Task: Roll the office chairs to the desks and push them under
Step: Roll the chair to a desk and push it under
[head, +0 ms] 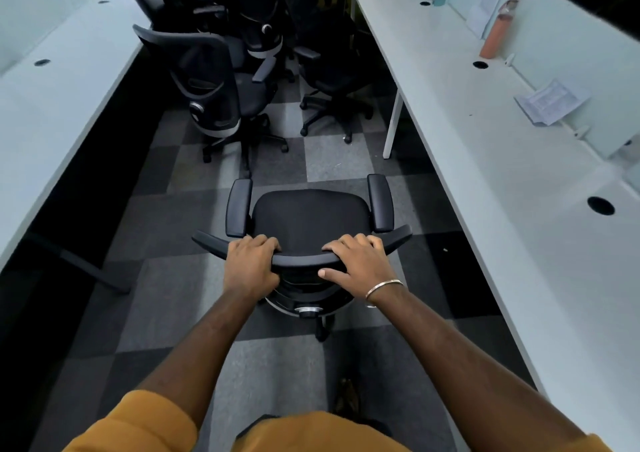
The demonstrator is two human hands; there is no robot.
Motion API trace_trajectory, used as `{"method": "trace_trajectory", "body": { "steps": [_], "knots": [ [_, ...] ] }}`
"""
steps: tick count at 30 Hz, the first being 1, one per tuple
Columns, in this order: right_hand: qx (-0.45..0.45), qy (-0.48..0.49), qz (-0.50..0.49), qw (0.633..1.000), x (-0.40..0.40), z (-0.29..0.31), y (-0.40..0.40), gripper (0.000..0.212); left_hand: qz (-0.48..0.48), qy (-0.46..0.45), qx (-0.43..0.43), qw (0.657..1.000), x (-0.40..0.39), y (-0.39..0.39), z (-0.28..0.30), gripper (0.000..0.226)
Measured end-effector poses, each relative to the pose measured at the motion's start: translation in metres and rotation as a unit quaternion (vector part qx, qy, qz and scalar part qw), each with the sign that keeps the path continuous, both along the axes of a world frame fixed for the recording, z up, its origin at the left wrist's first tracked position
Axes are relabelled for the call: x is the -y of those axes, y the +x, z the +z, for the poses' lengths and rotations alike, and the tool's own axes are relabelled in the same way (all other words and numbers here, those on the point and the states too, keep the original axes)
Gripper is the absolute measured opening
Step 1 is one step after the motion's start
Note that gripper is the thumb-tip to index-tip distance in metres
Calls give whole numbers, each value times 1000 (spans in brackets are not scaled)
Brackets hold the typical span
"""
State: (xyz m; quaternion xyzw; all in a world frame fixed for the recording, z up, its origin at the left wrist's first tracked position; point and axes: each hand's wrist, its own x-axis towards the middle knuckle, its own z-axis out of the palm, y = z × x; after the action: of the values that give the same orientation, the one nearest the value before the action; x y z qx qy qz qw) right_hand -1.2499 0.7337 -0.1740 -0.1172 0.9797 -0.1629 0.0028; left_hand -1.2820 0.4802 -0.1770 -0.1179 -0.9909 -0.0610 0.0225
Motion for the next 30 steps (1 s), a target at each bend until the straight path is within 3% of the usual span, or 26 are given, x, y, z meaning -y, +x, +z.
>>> {"method": "trace_trajectory", "body": {
  "steps": [11, 22, 30],
  "knots": [
    [1, 51, -82, 995, 47, -1, 190, 56, -33, 32, -5, 999, 32, 193, -4, 36],
    [7, 33, -88, 996, 72, 1, 364, 54, -60, 17, -2, 998, 63, 366, -4, 40],
    [-6, 13, -49, 999, 83, -3, 479, 53, -29, 20, -10, 999, 76, 481, -3, 46]
  ]
}}
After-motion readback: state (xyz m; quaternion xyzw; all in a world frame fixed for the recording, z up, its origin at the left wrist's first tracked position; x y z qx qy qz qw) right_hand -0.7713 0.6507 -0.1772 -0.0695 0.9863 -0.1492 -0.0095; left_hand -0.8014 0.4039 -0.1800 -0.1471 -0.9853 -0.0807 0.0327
